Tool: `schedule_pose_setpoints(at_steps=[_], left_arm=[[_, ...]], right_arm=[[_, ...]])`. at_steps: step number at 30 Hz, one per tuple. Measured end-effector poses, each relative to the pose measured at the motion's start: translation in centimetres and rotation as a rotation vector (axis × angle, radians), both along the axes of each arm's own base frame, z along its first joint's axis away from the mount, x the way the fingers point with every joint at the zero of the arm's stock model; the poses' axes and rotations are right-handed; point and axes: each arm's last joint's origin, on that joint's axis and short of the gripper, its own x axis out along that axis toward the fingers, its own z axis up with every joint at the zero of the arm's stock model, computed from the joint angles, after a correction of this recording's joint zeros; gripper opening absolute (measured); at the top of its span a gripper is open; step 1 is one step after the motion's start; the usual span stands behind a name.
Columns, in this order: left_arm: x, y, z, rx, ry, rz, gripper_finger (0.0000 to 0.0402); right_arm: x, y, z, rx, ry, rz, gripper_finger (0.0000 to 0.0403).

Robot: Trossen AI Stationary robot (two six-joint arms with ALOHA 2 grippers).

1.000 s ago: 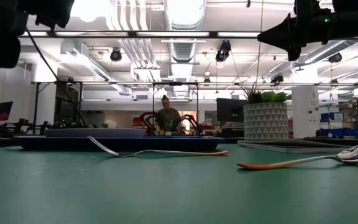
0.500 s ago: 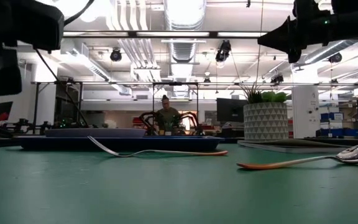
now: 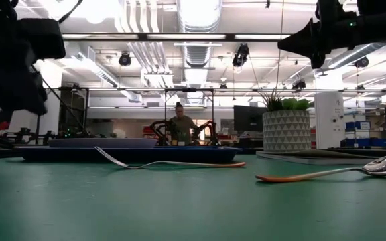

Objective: Pick and place plate/cup/fork/spoon on tray
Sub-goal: Put the orange spoon on the blue serving tray to the right of the white plate

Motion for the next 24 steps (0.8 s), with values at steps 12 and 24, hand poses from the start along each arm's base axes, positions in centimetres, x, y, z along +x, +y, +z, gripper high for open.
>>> schedule_pose_setpoints(at_steps=[12, 24], left_arm=[[-1.3, 2.0, 1.8, 0.35, -0.209, 0.07, 0.0056], [-1.8, 3.9, 3.6, 0.615, -0.273, 0.05, 0.0056]], right_arm=[[1.9, 1.9, -0.4, 0.102, -0.03, 0.124, 0.0022], [6.0, 3.2, -0.1, 0.067, -0.136, 0.127, 0.0022]])
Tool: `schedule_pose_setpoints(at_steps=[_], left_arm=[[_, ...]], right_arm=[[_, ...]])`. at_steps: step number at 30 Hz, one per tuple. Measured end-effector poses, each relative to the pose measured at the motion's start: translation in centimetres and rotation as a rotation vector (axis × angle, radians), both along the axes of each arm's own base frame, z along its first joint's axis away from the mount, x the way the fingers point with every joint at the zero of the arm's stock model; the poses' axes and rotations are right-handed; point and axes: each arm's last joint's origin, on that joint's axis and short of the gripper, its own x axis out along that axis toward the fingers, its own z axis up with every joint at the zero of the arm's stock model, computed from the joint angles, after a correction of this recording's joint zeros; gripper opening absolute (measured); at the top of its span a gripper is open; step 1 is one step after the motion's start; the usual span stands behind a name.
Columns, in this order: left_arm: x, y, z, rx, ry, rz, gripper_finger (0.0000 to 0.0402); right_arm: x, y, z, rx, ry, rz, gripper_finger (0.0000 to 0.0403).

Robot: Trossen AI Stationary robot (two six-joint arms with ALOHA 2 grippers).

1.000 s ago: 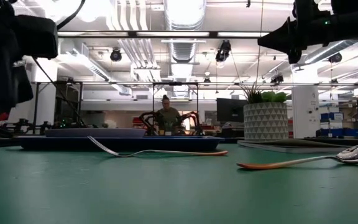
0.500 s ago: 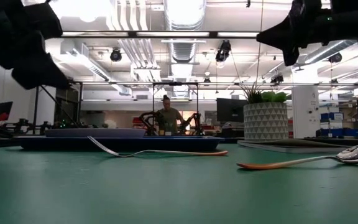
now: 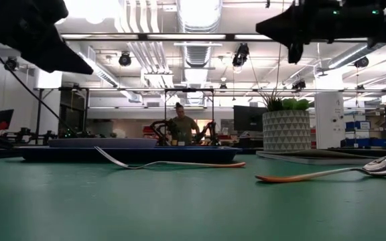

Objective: Pick and place plate/cup/fork/spoon on tray
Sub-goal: Put the orange spoon on the blue serving tray to the right of the white plate

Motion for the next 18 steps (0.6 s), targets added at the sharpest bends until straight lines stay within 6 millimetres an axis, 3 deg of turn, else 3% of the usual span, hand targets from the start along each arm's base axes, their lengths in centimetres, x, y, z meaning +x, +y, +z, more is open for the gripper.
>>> schedule_pose_setpoints(at_steps=[8, 18], left_arm=[[-0.5, 0.5, 1.3, 0.153, -0.046, -0.062, 0.0056], [-0.9, 0.8, 2.2, 0.191, -0.094, -0.079, 0.0056]], right_arm=[[4.9, 1.1, 2.5, 0.045, 0.057, 0.067, 0.0022], [10.9, 3.6, 4.9, 0.065, 0.397, 0.144, 0.0022]])
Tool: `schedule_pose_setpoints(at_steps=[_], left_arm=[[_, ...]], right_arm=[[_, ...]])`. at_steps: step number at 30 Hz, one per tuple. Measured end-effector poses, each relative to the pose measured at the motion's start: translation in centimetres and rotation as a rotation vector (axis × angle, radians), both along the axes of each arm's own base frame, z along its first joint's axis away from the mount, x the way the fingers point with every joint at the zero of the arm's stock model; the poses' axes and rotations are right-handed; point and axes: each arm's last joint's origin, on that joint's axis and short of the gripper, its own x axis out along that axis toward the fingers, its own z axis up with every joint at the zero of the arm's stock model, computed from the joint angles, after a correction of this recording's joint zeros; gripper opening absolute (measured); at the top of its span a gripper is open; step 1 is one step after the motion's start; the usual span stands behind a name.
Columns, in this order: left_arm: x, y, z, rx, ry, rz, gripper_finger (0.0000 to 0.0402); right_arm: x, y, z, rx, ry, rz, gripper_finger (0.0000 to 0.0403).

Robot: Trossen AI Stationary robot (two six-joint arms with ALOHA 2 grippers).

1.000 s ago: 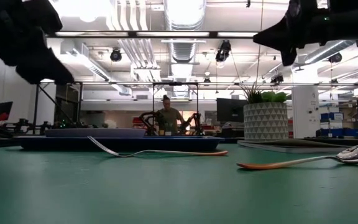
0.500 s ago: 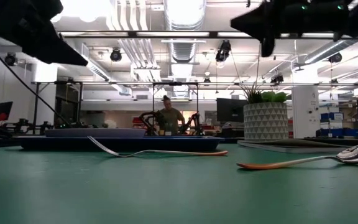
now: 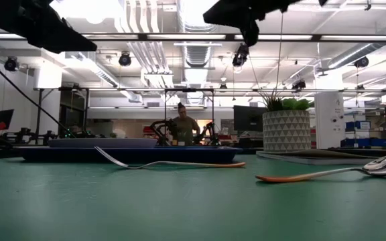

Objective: Pick and place plate/cup/fork/spoon on tray
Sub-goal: Put the orange spoon on the blue serving tray to the right of the white plate

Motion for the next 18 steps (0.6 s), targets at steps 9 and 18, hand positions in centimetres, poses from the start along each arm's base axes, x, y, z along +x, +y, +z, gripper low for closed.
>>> schedule_pose_setpoints(at_steps=[9, 18], left_arm=[[0.1, 0.0, 1.0, 0.143, -0.044, -0.036, 0.0056], [0.1, 0.0, 2.1, 0.184, -0.112, -0.027, 0.0056]], right_arm=[[2.7, 2.9, -1.0, 0.126, 0.369, -0.065, 0.0022], [3.2, 5.9, -3.4, 0.253, 0.627, -0.153, 0.0022]])
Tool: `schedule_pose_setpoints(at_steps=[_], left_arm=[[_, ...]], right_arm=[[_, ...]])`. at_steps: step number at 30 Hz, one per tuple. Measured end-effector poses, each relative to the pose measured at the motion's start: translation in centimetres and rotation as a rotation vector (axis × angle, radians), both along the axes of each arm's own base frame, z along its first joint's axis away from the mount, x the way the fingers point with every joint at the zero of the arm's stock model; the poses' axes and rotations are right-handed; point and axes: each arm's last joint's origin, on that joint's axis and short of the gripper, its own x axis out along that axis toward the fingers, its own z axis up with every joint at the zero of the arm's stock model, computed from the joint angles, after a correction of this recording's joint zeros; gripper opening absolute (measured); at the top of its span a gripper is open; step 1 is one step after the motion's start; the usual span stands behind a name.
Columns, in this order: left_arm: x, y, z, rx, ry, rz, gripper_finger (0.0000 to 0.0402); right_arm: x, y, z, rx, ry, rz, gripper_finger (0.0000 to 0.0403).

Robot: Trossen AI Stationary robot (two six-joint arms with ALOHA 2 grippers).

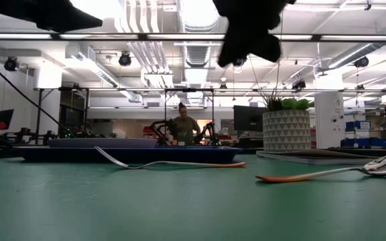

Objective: Pick and place plate/cup/fork/spoon on tray
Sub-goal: Put the orange spoon on the blue serving tray to the right of the white plate

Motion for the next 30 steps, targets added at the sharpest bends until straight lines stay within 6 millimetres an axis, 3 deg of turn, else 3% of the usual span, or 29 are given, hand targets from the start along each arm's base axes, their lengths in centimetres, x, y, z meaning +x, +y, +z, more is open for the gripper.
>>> schedule_pose_setpoints(at_steps=[11, 21, 25, 30], left_arm=[[-0.1, 0.4, 0.7, 0.089, -0.034, 0.113, 0.0056], [-0.2, 0.4, 0.8, 0.107, -0.033, 0.121, 0.0056], [-0.2, 0.4, 0.8, 0.108, -0.03, 0.121, 0.0056], [-0.1, 0.4, 0.7, 0.111, -0.023, 0.121, 0.0056]], right_arm=[[-2.7, 0.4, -2.0, 0.171, 0.381, -0.164, 0.0022], [-3.3, 2.6, -1.5, 0.362, 0.434, -0.178, 0.0022], [-3.1, 3.4, -2.1, 0.331, 0.439, -0.099, 0.0027], [-2.7, 4.2, -3.7, 0.263, 0.473, 0.03, 0.0065]])
